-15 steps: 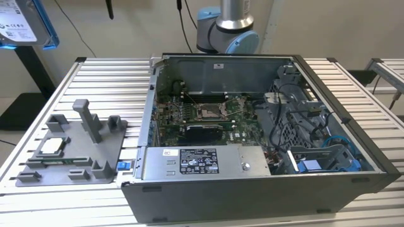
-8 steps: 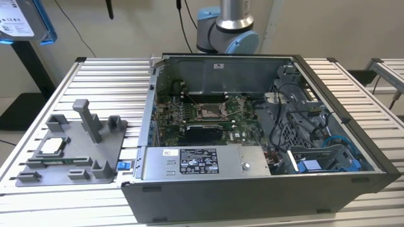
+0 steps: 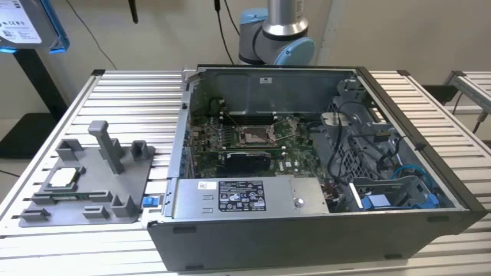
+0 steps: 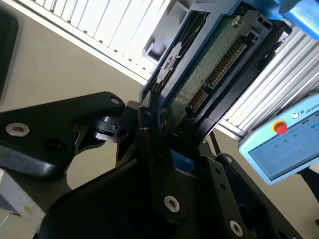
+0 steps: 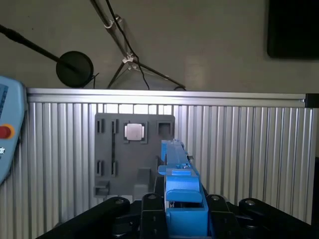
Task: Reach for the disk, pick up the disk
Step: 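Pick up the disk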
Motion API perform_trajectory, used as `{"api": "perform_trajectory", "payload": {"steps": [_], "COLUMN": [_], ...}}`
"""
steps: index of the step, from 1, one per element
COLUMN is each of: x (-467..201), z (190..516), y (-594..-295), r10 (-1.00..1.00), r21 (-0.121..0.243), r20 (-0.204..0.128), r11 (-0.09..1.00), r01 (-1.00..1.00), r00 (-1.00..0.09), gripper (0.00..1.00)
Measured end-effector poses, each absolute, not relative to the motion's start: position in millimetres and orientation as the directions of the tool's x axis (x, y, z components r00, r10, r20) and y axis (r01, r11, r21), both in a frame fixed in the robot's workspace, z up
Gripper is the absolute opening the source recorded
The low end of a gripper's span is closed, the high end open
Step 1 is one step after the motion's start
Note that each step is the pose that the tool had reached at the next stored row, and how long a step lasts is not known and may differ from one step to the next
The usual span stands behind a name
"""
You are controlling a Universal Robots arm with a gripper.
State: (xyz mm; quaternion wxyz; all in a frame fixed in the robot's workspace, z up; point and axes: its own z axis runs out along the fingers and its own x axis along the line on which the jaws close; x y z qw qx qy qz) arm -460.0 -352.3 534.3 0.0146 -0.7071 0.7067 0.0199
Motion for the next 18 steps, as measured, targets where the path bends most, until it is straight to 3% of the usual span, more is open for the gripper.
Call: {"api": "perform_trajectory", "payload": {"steps": [18], "x": [-406.7], "z": [531.7], "y": [-352.3], "r10": [-0.999], "r21": [0.009], "r20": [-0.049], "r11": [-0.001], "r01": [-1.0], "r00": [0.0], "gripper": [0.0]}}
